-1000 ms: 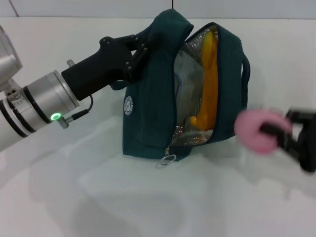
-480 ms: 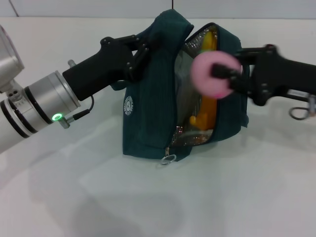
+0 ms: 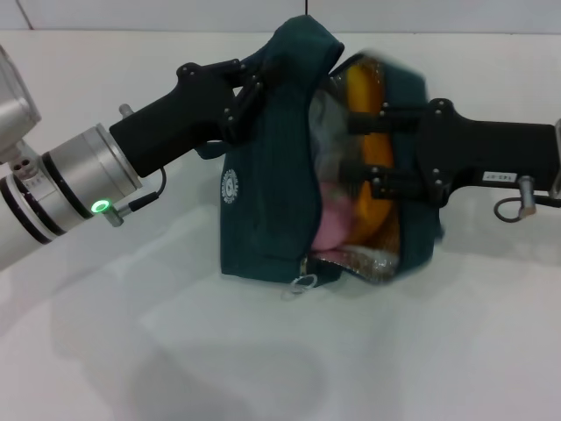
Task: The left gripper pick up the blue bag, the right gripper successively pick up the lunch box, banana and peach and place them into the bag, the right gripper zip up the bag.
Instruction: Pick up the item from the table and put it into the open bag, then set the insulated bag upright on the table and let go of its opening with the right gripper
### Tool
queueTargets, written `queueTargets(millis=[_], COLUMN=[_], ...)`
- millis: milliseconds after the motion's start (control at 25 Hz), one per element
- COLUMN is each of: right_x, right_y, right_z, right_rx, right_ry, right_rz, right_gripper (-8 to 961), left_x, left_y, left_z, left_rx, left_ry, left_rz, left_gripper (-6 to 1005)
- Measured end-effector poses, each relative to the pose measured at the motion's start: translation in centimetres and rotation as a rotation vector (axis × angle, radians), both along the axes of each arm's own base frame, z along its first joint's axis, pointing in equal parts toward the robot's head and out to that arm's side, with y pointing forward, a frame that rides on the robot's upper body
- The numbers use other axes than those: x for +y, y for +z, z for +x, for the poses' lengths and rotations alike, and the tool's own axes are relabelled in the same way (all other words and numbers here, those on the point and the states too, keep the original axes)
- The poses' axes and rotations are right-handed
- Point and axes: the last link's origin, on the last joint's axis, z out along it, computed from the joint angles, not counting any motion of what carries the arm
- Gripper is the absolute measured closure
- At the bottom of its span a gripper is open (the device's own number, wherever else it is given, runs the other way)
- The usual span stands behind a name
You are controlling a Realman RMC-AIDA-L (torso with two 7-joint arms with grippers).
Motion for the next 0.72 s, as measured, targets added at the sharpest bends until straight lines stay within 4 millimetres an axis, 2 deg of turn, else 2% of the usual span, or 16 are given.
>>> queueTargets(millis=[80, 320, 520, 720], right_x=[-0.2, -1.3, -3.5, -5.7], right_y=[0.3, 1.3, 2.9, 3.2], right_z=[0.3, 1.8, 5.3, 8.7], right_rx=[0.009, 0.048, 0.037, -0.020], right_ry=[-0.009, -0.046, -0.122, -0.197], right_rz=[0.013, 0.054, 0.118, 0.123], right_gripper=[365, 366, 368, 369], left_x=[0.0, 0.0, 0.0, -0.1], left_y=[0.0, 0.0, 0.0, 0.1], left_z=[0.0, 0.0, -0.1, -0.3], left_rx=[0.000, 0.000, 0.000, 0.002], left_ry=[0.000, 0.003, 0.006, 0.013], left_rz=[0.001, 0.002, 0.002, 0.003], left_gripper=[962, 962, 962, 962])
